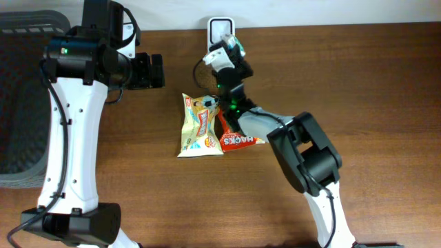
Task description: Scan the item barcode
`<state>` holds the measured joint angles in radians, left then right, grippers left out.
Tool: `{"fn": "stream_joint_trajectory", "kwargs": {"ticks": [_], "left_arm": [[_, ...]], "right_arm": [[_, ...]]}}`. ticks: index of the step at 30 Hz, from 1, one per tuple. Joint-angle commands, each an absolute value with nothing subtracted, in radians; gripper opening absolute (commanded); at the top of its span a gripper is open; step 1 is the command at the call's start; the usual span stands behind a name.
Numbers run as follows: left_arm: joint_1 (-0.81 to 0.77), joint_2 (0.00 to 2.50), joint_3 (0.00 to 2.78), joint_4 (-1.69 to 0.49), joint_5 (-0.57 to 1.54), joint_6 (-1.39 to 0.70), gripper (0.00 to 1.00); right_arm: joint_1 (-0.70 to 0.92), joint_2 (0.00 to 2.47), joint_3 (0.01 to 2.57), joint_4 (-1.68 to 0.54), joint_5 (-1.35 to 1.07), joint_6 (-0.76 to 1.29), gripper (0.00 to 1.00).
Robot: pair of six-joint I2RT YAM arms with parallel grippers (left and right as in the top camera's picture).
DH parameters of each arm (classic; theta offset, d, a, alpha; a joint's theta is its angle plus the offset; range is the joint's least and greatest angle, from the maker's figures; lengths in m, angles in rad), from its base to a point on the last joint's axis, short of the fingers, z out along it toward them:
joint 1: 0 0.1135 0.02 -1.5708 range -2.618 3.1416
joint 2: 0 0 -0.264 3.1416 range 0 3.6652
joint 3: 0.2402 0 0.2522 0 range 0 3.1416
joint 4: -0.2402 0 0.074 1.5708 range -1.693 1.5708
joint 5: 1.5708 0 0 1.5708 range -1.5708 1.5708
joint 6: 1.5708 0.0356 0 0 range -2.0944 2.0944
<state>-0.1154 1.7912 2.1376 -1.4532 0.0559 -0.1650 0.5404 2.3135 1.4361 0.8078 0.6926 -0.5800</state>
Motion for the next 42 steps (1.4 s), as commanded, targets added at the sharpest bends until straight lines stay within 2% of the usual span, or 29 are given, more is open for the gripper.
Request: {"fn": "stream_joint_trajectory", "kwargs": {"ticks": [1, 3, 5, 7, 8, 13, 17, 22, 24, 26, 28, 36, 41, 42], "left_arm": [[-0.114, 1.782, 2.142, -1.451, 0.064, -0.170, 0.99], [-0.114, 1.782, 2.142, -1.451, 0.064, -0.170, 0.99], [-0.114, 1.782, 2.142, -1.451, 0.064, -0.170, 0.99], [-0.114, 1.782, 2.142, -1.451, 0.064, -0.170, 0.99], [-0.114, 1.782, 2.142, -1.451, 0.064, -0.170, 0.99], [-0.114, 1.782, 2.142, -1.451, 0.064, -0.170, 0.99], [-0.114, 1.782, 2.142, -1.451, 0.064, -0.170, 0.99], [-0.114, 1.782, 2.142, -1.451, 0.064, -0.170, 0.99], [-0.114, 1.782, 2.142, -1.451, 0.064, -0.170, 0.99], [-0.114, 1.782, 2.142, -1.451, 0.064, -0.170, 0.99], [-0.114, 1.782, 2.142, -1.451, 0.064, -0.170, 0.99], [-0.114, 1.782, 2.142, -1.451, 0.064, -0.170, 0.99], [-0.114, 1.782, 2.142, -1.451, 0.064, -0.170, 0.99], [-0.114, 1.782, 2.142, -1.451, 0.064, -0.170, 0.99]], "right_arm": [[0.490, 2.282, 1.447, 0.812, 0.642, -0.587, 0.04], [0.461, 2.233, 1.448, 0.690, 0.499, -0.413, 0.04], [0.376, 2.145, 1.449, 0.499, 0.118, -0.096, 0.04], [0.275, 2.127, 1.488, 0.521, -0.261, 0.078, 0.04], [0.235, 2.129, 1.531, 0.524, -0.276, 0.144, 0.04], [0.285, 2.181, 1.685, 0.488, -0.023, -0.059, 0.04], [0.301, 2.369, 1.931, 0.354, -0.010, -0.072, 0.04], [0.302, 2.398, 1.954, 0.208, 0.013, -0.259, 0.04], [0.315, 2.399, 1.954, 0.142, 0.009, -0.388, 0.04], [0.344, 2.406, 1.954, 0.106, 0.015, -0.612, 0.04], [0.369, 2.410, 1.954, 0.133, 0.077, -0.714, 0.04], [0.373, 2.411, 1.954, 0.138, 0.080, -0.723, 0.04], [0.352, 2.407, 1.958, 0.155, 0.094, -0.542, 0.04], [0.333, 2.395, 1.973, 0.161, 0.128, -0.432, 0.04]]}}
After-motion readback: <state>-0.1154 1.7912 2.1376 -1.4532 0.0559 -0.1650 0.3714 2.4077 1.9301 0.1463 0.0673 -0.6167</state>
